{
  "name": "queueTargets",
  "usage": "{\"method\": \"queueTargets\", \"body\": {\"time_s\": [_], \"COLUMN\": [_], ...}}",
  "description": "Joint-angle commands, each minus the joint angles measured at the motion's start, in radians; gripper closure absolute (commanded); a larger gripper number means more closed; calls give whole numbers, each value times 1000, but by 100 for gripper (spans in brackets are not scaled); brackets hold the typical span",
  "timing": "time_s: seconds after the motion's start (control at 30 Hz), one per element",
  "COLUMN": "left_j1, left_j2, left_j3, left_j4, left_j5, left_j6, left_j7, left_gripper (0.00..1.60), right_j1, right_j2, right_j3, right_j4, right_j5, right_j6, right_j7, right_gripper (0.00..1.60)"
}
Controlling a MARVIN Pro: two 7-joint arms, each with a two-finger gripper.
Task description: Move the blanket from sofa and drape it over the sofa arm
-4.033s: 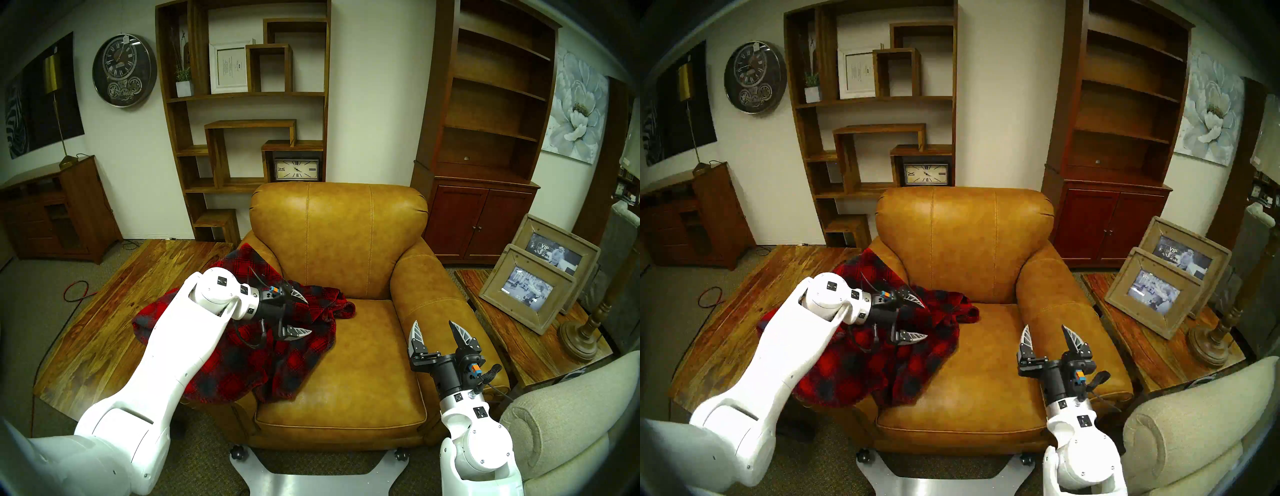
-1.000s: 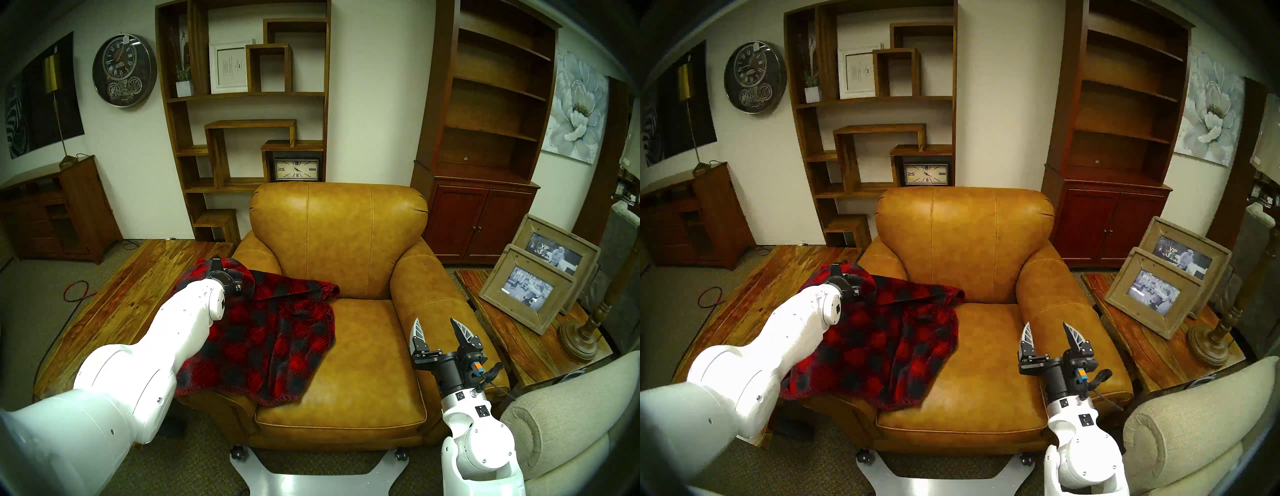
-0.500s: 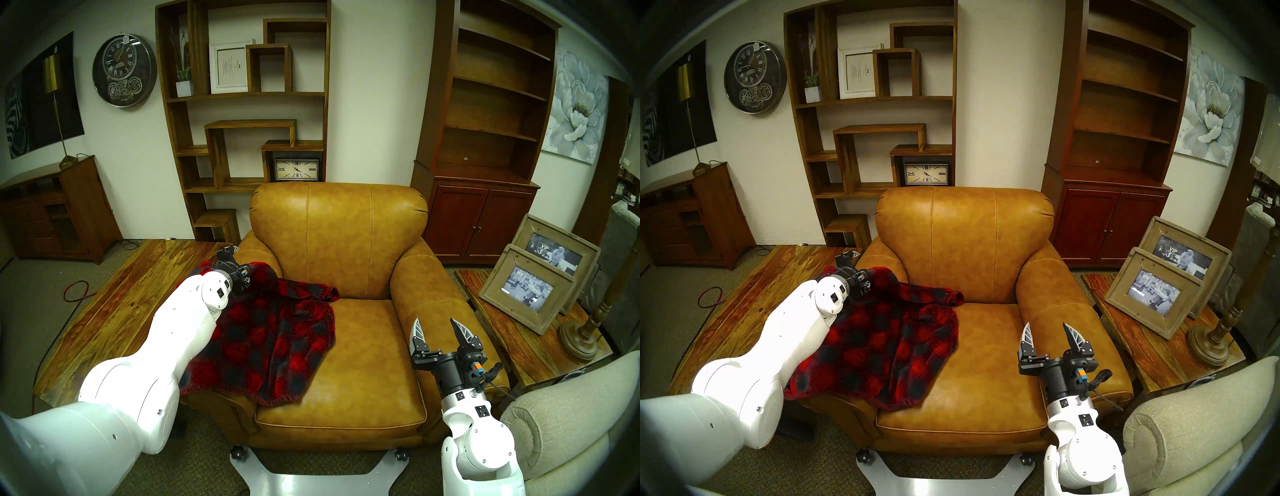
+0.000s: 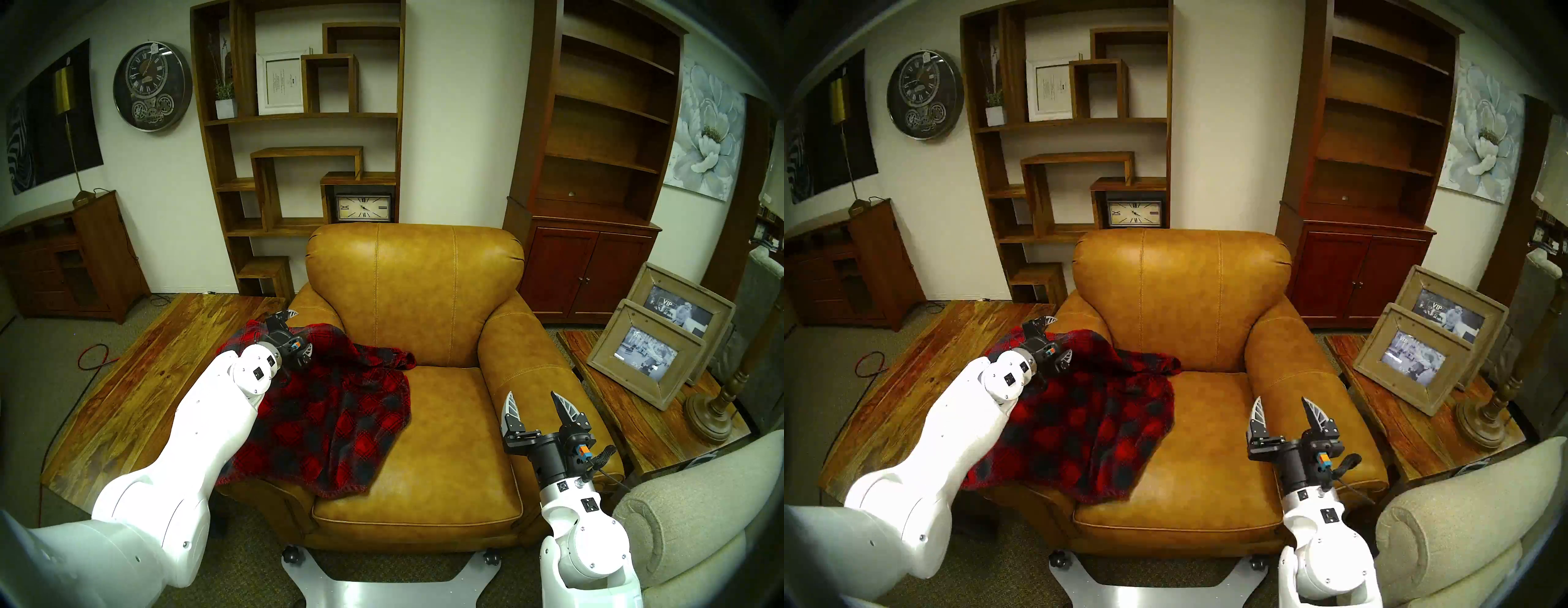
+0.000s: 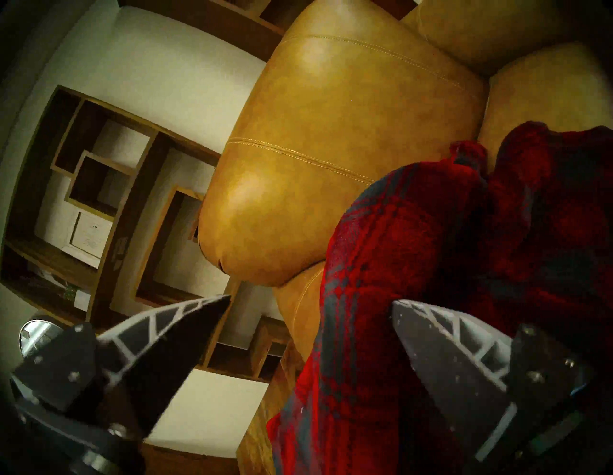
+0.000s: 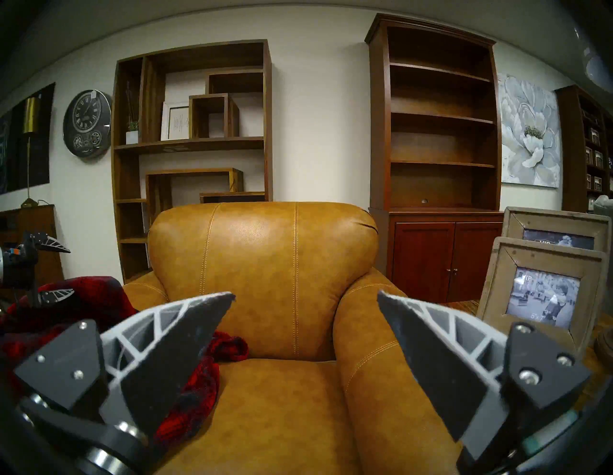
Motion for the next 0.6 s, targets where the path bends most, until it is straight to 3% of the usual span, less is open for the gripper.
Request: {"method": "queueTargets", "body": {"time_s": [0.0, 0.33, 0.37, 0.57], "left_j1": [61, 149, 151, 235], "left_j2": [19, 44, 43, 47], "left_j3": [-2, -4, 0, 15], "left_j4": [-109, -249, -225, -326], "left_j5": [-29, -64, -66, -90], "left_j6": [-49, -105, -111, -135], "left_j7": [-40, -132, -142, -215], "left_gripper": [0, 0, 0, 0], "right_j1": [7, 8, 9, 10], "right_j2": [1, 1, 1, 1], "right_j3": [-1, -1, -1, -1], "right_j4": [-15, -10, -10, -8], "right_j5": [0, 0, 0, 1], "right_j6": [-5, -5, -5, -5], "right_j7": [0, 0, 0, 0], "right_gripper": [0, 0, 0, 0]}}
